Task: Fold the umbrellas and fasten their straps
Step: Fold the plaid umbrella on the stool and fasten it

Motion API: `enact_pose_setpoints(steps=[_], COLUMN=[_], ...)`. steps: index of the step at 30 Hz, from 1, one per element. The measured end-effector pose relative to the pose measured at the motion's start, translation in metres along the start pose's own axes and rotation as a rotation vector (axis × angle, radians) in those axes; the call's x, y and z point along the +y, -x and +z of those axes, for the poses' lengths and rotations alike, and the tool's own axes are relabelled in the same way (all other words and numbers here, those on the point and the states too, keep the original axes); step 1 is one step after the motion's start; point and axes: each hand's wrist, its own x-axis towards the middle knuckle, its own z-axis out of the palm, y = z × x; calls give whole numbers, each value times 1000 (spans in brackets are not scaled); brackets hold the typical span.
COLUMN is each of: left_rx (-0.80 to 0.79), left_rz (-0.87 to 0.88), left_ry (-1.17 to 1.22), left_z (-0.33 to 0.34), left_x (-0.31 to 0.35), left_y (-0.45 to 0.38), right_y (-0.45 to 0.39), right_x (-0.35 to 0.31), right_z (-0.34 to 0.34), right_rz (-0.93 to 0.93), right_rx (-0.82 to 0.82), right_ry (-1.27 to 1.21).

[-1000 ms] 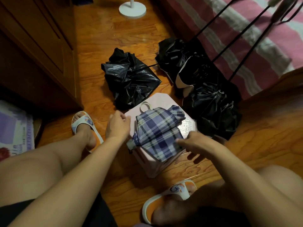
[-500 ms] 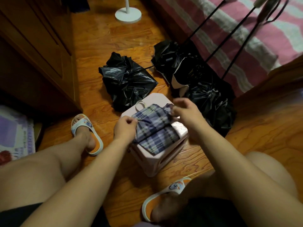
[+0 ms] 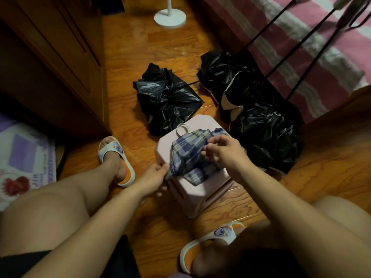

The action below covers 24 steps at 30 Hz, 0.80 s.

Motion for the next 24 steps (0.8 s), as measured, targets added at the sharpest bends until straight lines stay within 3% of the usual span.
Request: enact_pose_setpoints(steps=[2,5,10,14,18,22,24], left_rx=[-113,-132,-37,119,307,319,291], left_rz=[-83,-89,7,376,693,869,820], left_ry=[167,266,326,-85,-403,-751,-633], left_z=[-2,-6,-7,2,10,8,10], left_x=[-7,-12,-17,-26,-40,-55,-54], left_y=[0,-11,-18,-20,-21,-25,-22], right_y=[-13,-28,-31,-24,-13,-8,-5], right_x=[-1,3,12,18,15,22,23], right_z=[6,12,8,-3,-14,-17,-17], right_rz=[-4,-112,-618,-784,-770,-731,-705], right_rx=[-27,-92,-192,-144,-81,-85,-94], right_ry=[41,225,1151,1309,1356,1404,1413])
